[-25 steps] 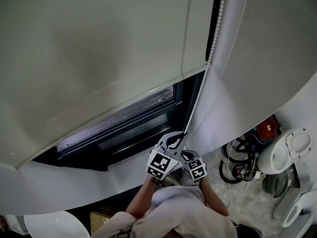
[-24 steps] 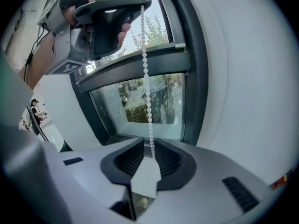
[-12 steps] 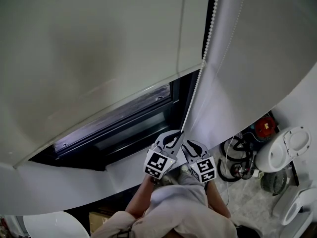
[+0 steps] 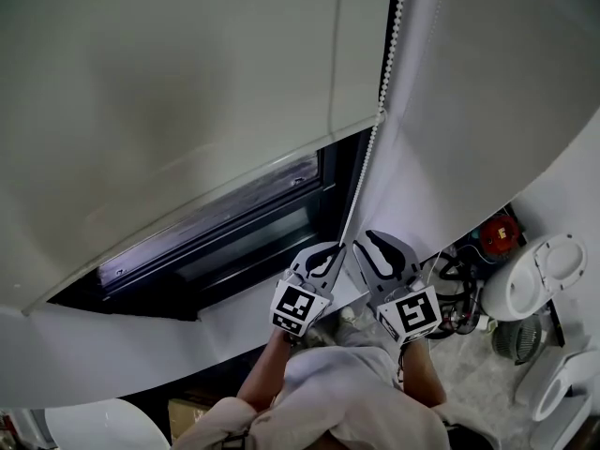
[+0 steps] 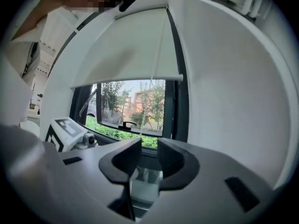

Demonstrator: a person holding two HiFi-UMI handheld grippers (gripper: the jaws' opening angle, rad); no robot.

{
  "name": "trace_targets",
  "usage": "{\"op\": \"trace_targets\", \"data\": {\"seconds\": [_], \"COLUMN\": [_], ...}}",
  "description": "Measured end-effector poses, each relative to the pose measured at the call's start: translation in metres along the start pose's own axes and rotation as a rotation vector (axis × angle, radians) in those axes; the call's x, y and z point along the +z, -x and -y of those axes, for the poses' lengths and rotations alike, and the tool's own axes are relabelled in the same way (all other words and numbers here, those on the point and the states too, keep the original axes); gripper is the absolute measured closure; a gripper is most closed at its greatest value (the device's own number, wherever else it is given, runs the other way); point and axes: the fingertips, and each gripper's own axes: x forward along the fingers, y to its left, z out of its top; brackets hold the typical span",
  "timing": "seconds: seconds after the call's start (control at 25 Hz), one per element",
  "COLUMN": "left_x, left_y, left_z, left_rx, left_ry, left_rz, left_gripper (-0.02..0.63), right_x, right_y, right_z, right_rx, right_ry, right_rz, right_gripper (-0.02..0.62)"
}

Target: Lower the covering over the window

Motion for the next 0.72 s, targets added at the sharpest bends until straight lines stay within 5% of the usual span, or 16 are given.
{"op": "trace_targets", "data": {"seconds": [0.36,0.72], "left_x": [0.0,0.0], "left_y": [0.001,0.001], "left_z": [0.004,0.006], "left_rx": [0.002,0.005], "left_ry": [-0.003,-0.014], "left_rz": [0.005,0.007], "left_gripper": [0.592,0.592], "right_x": [0.089,0.13], "right_y": [-0.013,-0.023], "right_z": [0.007,0.002], "right_rx": [0.032,0.078], "right_ry": [0.08,0.08], "right_rz": [0.175,0.27], "right_gripper": [0.502,0.524]}}
